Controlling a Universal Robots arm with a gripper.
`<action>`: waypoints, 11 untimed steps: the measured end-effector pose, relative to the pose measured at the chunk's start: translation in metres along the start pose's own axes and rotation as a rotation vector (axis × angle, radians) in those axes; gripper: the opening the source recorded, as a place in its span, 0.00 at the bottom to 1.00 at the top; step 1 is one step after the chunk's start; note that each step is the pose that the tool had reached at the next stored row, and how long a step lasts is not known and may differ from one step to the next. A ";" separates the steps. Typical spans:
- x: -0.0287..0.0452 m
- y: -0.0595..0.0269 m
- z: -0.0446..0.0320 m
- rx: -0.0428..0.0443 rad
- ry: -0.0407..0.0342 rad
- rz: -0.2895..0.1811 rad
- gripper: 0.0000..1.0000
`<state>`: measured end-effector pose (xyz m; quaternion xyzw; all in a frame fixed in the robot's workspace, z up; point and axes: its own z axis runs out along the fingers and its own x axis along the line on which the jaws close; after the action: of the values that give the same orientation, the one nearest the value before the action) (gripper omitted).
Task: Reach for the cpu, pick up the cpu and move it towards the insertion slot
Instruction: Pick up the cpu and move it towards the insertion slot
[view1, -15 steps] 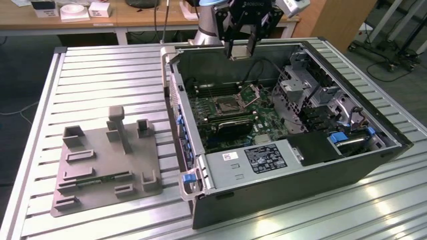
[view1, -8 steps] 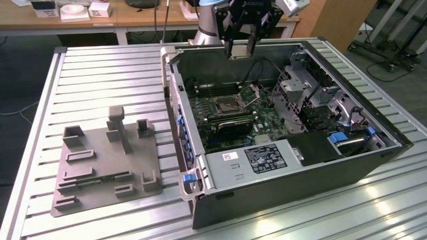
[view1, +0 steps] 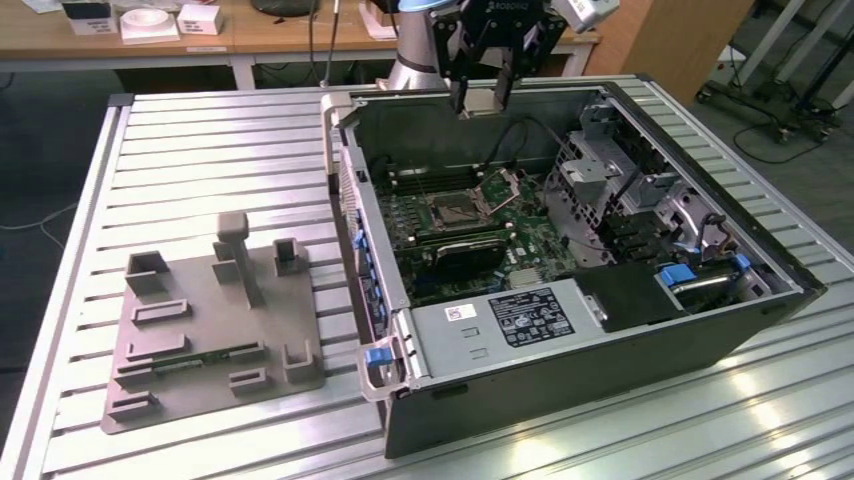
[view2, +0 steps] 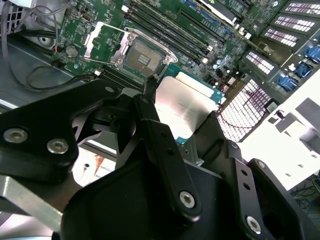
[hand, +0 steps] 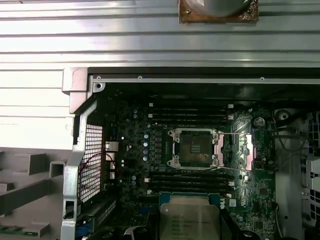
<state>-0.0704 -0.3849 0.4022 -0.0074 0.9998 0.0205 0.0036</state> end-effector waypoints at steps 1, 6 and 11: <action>-0.0004 0.0005 0.0001 0.0000 0.0000 0.000 0.55; -0.0011 0.0011 0.0002 -0.0001 -0.0001 0.000 0.55; -0.0013 0.0017 0.0003 0.0000 0.0000 0.000 0.55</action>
<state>-0.0691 -0.3833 0.4019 -0.0074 0.9998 0.0205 0.0036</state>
